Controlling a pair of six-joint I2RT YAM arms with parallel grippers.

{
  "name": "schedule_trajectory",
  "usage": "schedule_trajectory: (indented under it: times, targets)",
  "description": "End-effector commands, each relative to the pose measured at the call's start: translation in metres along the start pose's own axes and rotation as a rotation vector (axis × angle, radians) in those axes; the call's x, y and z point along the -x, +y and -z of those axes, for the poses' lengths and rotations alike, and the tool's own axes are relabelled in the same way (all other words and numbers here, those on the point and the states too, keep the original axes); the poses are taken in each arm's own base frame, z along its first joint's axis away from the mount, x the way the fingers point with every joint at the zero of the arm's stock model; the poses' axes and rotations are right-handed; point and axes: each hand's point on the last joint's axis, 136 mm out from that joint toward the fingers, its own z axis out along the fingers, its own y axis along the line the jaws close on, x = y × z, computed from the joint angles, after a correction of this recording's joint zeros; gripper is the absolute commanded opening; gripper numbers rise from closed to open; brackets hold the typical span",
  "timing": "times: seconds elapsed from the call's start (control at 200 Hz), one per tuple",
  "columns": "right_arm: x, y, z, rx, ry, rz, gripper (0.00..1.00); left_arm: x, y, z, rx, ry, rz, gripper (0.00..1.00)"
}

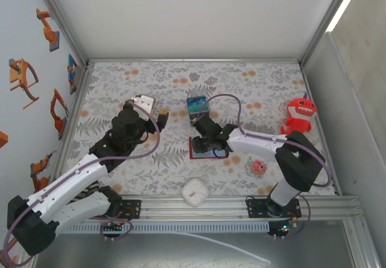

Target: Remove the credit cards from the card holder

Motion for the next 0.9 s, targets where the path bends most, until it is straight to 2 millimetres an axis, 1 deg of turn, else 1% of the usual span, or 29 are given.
schedule_trajectory:
  times: [0.0, 0.14, 0.24, 0.411, 0.681, 0.826, 0.896]
  targets:
    - [0.004, 0.011, -0.005, 0.021, 0.007, 0.001, 0.45, 0.004, 0.020, 0.005, 0.086, 0.013, 0.054, 0.97]
    - [-0.002, 0.015, -0.011, 0.015, 0.027, 0.017, 0.53, 0.000, 0.026, 0.003, 0.104, 0.026, 0.078, 0.97]
    - [-0.004, 0.016, -0.013, -0.002, 0.036, 0.032, 0.56, -0.003, 0.028, 0.002, 0.109, 0.036, 0.094, 0.97]
    - [-0.008, 0.014, -0.018, -0.025, 0.049, 0.041, 0.60, -0.002, 0.027, 0.001, 0.098, 0.036, 0.109, 0.97]
    - [-0.018, 0.003, -0.031, -0.080, 0.084, 0.047, 0.59, -0.001, 0.025, 0.000, 0.083, 0.043, 0.115, 0.97]
    - [-0.023, -0.003, -0.035, -0.105, 0.099, 0.049, 0.55, 0.000, 0.024, -0.001, 0.080, 0.049, 0.110, 0.97]
    - [-0.025, -0.004, -0.036, -0.113, 0.104, 0.050, 0.50, 0.000, 0.023, 0.000, 0.074, 0.048, 0.113, 0.97]
